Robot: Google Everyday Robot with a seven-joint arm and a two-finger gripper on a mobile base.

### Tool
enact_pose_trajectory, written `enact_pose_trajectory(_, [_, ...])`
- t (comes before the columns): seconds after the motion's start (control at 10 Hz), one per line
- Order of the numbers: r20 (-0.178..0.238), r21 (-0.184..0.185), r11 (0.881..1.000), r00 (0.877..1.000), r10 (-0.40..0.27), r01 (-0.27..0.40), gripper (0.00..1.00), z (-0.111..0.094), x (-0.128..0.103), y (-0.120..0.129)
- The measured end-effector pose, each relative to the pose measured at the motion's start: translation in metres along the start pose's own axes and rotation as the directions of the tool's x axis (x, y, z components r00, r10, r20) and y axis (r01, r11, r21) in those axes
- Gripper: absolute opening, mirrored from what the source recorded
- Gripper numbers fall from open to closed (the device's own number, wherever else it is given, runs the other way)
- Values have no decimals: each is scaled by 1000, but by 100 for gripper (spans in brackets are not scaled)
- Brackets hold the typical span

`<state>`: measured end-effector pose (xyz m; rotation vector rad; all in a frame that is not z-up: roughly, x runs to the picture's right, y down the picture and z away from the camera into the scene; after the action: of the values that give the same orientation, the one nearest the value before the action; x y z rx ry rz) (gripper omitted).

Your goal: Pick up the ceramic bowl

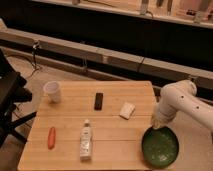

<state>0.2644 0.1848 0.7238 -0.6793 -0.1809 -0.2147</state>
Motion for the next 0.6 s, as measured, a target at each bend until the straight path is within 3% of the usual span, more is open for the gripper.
enact_pose_trajectory(0.6, [7,8,1000,1000,-7,7,20,-9,-2,-6])
